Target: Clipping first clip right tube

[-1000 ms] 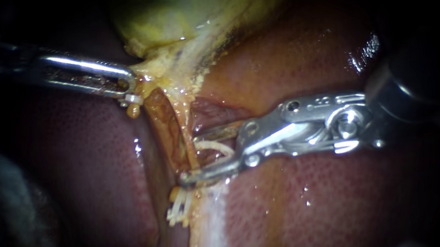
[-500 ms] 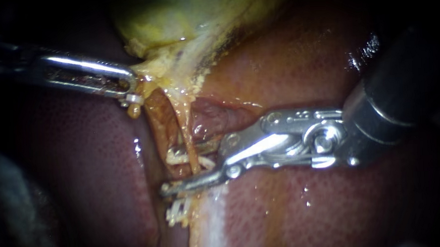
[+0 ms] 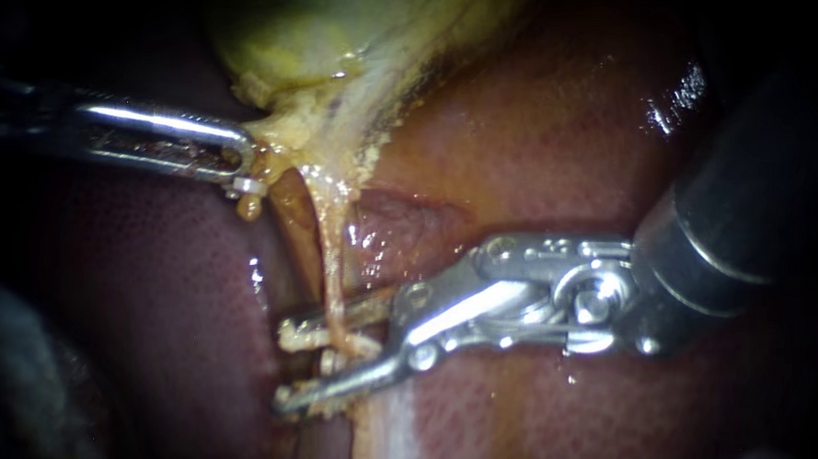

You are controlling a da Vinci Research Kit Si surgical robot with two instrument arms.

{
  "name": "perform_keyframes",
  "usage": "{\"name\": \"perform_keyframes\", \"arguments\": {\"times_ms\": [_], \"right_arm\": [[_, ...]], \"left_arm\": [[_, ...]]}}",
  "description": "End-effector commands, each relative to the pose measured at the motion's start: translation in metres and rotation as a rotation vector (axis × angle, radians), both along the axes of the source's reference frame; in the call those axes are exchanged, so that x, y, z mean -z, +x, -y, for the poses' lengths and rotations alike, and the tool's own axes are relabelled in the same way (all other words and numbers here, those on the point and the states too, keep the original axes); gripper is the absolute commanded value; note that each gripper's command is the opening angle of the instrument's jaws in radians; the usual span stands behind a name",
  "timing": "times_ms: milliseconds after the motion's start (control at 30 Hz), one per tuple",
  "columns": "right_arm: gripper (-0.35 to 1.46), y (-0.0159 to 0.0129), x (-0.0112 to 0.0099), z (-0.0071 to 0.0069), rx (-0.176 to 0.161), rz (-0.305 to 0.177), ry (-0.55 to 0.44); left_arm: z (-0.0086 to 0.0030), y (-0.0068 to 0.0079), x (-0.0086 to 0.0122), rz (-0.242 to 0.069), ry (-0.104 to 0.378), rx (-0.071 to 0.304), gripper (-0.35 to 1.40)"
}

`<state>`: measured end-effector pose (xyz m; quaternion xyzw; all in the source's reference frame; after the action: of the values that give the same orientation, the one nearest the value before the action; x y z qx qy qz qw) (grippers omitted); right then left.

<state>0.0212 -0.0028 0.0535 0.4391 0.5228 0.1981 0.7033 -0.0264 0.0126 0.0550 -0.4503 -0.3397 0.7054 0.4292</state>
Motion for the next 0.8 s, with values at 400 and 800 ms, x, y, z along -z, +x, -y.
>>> {"name": "perform_keyframes", "arguments": {"times_ms": [400,800], "right_arm": [[0.24,0.0001,0.0012,-0.0005,-0.015,0.013,0.044],[-0.35,-0.0009,0.0012,-0.0004,-0.055,0.098,0.203]], "left_arm": [[0.0000,0.0001,0.0000,0.000,0.000,-0.001,-0.35],[0.0000,0.0001,0.0000,0.000,0.000,0.000,-0.35]]}}
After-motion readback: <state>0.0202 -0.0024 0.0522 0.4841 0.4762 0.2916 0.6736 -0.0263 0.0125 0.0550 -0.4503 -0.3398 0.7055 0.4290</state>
